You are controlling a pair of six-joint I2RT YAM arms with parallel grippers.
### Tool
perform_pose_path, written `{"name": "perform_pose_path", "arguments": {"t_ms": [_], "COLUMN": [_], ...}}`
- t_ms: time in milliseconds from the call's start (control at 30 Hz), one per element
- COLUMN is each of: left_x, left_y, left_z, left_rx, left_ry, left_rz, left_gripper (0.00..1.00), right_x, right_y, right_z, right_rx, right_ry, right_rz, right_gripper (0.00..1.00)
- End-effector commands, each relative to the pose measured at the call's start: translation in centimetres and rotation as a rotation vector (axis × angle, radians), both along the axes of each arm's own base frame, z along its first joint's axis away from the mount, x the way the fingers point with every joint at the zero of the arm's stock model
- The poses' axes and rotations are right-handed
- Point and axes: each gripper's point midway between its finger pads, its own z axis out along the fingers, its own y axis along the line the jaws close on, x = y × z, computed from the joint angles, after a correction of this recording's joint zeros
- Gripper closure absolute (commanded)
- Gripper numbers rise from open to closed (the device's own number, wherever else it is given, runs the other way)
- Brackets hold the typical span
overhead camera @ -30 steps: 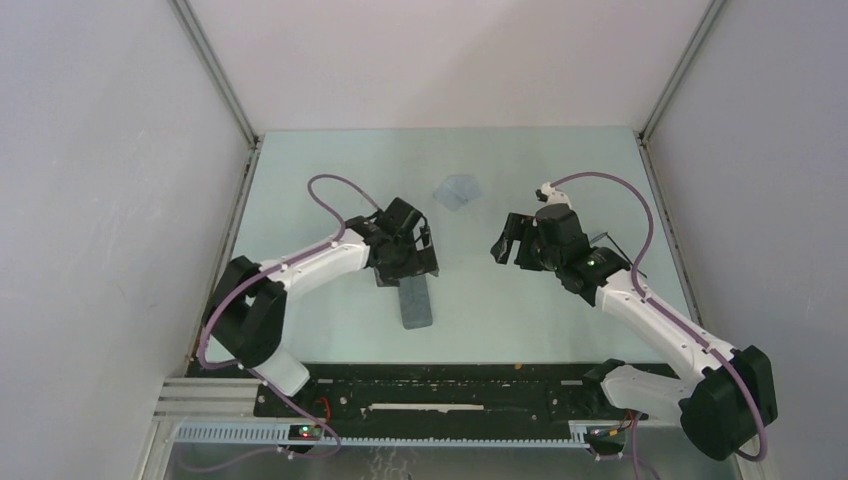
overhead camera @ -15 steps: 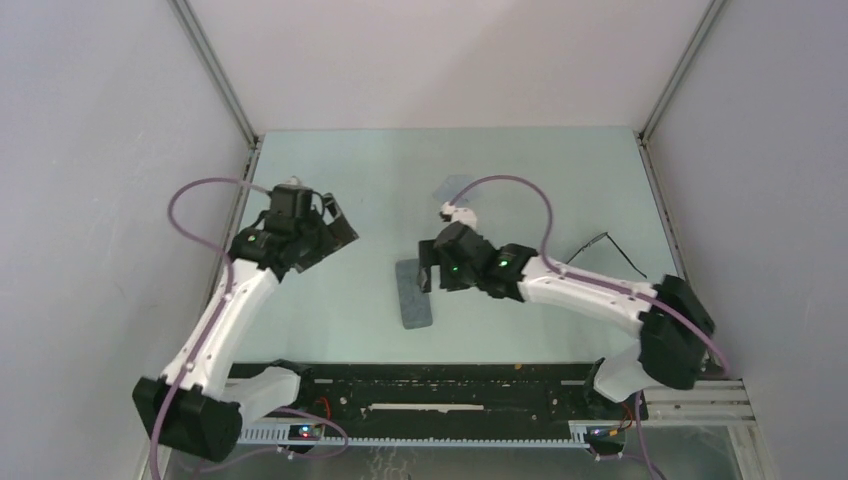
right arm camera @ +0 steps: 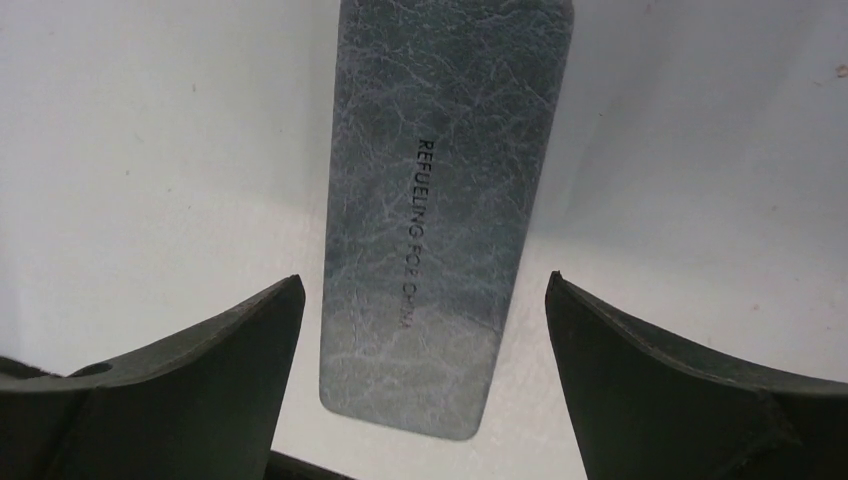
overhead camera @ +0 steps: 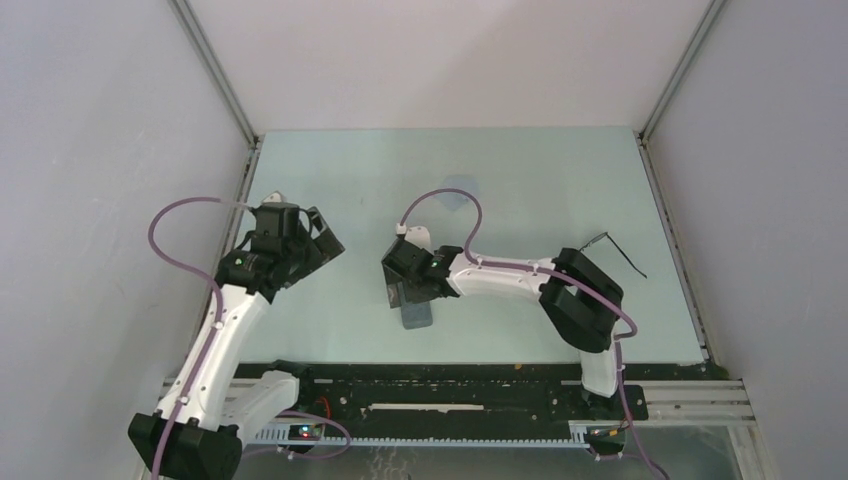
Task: Organize the sunglasses
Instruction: Pick up the sunglasses case from the center of the board, then open the sunglasses case.
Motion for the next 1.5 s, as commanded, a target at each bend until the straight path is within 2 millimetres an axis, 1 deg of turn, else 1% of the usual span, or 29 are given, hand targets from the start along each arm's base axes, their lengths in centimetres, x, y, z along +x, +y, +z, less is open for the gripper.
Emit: {"name": "perform_pose_path", "arguments": {"t_ms": [0, 33, 67, 200, 267, 300, 333, 400, 433, 467, 500, 533, 600, 667, 733, 800, 867, 933, 1000, 1033, 1067, 1167, 1333, 1467], "left_x": [0.3, 0.4, 0.5, 0.6, 0.5, 0.5, 0.6, 1.0, 1.1, 1.4, 1.4, 1.6, 1.6, 1.5, 1.6, 1.5, 1.4, 2.0, 2.3, 2.5, 2.7, 3.1, 4.0, 4.3], "left_y": [0.4, 0.4, 0.4, 0.4, 0.6, 0.6, 0.6, 0.3, 0.0, -0.7, -1.3, -2.2, -5.4, -8.3, -10.4, -12.0, -13.3, -14.1, -14.8, -15.2, -15.5, -16.2, -16.8, -17.2], "left_z": [-0.7, -0.8, -0.9, -1.5, -1.7, -1.9, -1.9, -1.9, -1.9, -1.9, -2.1, -1.8, -1.2, -0.5, 0.6, 1.7, 2.9, 4.0, 4.5, 4.4, 4.8, 5.6, 5.4, 4.7], "left_rx": [0.018, 0.019, 0.017, 0.019, 0.023, 0.023, 0.021, 0.017, 0.012, -0.009, -0.031, -0.061, -0.164, -0.295, -0.411, -0.526, -0.624, -0.675, -0.723, -0.748, -0.778, -0.883, -0.895, -0.897], "left_ry": [0.009, 0.012, 0.016, 0.040, 0.055, 0.061, 0.060, 0.045, 0.030, 0.010, -0.001, -0.020, -0.046, -0.095, -0.180, -0.234, -0.270, -0.327, -0.355, -0.347, -0.351, -0.364, -0.363, -0.337], "left_rz": [0.010, 0.011, 0.010, 0.023, 0.038, 0.039, 0.037, 0.016, -0.006, -0.045, -0.075, -0.124, -0.305, -0.428, -0.502, -0.556, -0.607, -0.628, -0.642, -0.643, -0.648, -0.649, -0.661, -0.660], "left_gripper": [0.00, 0.00, 0.00, 0.00, 0.00, 0.00, 0.00, 0.00, 0.00, 0.00, 0.00, 0.00, 0.00, 0.00, 0.00, 0.00, 0.00, 0.00, 0.00, 0.00, 0.00, 0.00, 0.00, 0.00], "right_x": [0.3, 0.3, 0.3, 0.4, 0.4, 0.5, 0.8, 1.2, 1.6, 1.7, 1.9, 2.0, 2.1, 2.5, 2.9, 3.4, 4.1, 4.4, 4.1, 3.9, 3.8, 3.8, 3.7, 3.7], "right_y": [1.3, 1.4, 1.5, 1.4, 1.3, 1.1, 1.0, 0.4, 0.2, -0.1, -0.2, -0.3, -0.7, -1.3, -2.3, -3.5, -4.5, -5.0, -5.1, -5.1, -5.0, -4.8, -4.4, -4.3], "right_z": [-0.2, -0.3, -0.4, -0.4, -0.1, 0.2, 0.8, 2.9, 4.1, 5.2, 6.7, 8.1, 10.9, 13.7, 16.1, 17.7, 17.8, 18.0, 18.3, 18.5, 18.6, 18.4, 18.4, 18.1], "right_rx": [-0.005, -0.010, -0.010, 0.007, 0.019, 0.033, 0.055, 0.142, 0.201, 0.267, 0.342, 0.416, 0.578, 0.737, 0.868, 0.959, 0.994, 1.051, 1.116, 1.137, 1.148, 1.177, 1.249, 1.266], "right_ry": [0.017, 0.017, 0.016, 0.023, 0.030, 0.034, 0.036, 0.032, 0.019, 0.017, 0.007, 0.007, 0.033, 0.059, 0.072, 0.090, 0.138, 0.194, 0.232, 0.243, 0.255, 0.287, 0.340, 0.356], "right_rz": [0.014, 0.015, 0.016, 0.015, 0.012, 0.007, 0.005, 0.003, 0.006, 0.025, 0.059, 0.096, 0.178, 0.229, 0.264, 0.267, 0.220, 0.206, 0.214, 0.222, 0.223, 0.219, 0.222, 0.212], "right_gripper": [0.00, 0.00, 0.06, 0.36, 0.54, 0.61, 0.64, 0.69, 0.69, 0.69, 0.67, 0.66, 0.63, 0.62, 0.62, 0.61, 0.61, 0.61, 0.61, 0.60, 0.60, 0.59, 0.59, 0.59]}}
